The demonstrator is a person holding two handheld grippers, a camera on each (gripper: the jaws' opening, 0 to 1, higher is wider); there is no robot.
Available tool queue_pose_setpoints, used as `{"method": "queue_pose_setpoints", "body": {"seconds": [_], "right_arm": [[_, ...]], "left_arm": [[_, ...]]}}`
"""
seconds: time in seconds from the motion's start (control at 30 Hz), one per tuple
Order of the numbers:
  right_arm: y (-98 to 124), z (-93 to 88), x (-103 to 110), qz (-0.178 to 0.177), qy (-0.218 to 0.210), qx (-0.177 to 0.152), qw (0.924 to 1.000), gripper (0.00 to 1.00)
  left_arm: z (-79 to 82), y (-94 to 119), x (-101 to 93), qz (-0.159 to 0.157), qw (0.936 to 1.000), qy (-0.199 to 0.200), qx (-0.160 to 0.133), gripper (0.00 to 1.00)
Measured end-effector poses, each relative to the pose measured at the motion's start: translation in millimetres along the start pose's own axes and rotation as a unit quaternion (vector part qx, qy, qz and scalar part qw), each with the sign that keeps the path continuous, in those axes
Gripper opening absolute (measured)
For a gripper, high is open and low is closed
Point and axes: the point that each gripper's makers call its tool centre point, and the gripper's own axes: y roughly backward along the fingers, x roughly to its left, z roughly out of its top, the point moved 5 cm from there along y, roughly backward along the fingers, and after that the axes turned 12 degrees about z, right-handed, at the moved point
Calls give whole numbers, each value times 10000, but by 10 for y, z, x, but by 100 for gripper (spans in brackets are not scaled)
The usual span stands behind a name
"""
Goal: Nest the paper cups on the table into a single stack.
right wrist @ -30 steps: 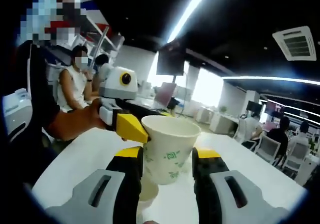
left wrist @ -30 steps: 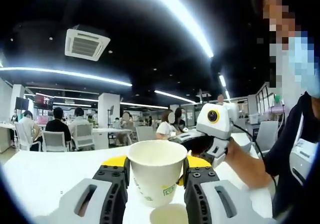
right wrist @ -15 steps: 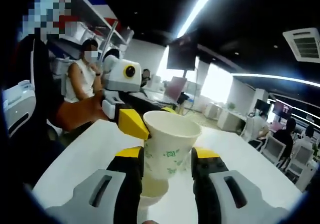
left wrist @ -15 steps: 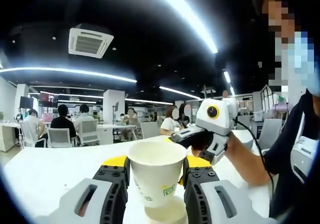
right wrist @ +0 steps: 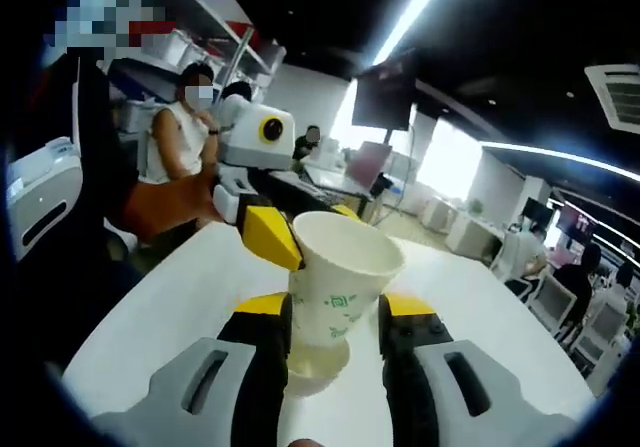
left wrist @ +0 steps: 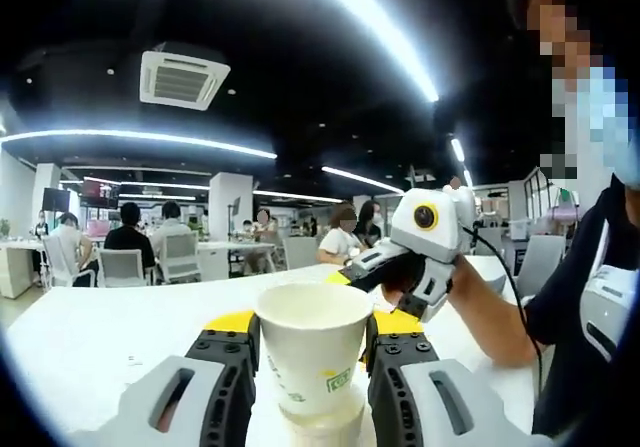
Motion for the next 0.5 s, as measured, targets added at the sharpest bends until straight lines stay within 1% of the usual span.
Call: {"method": "queue_pose_setpoints", "body": {"seconds": [0.3,0.5], "right_arm": [[17,-70,55,108,132,274,9995,34],[7,-119,65,144,181,436,9988,34]], "left_arm": [[-63,3,-64,-6,9999,-40,92,45],[-107,-14,-59,3,9999,-11,120,45]]}}
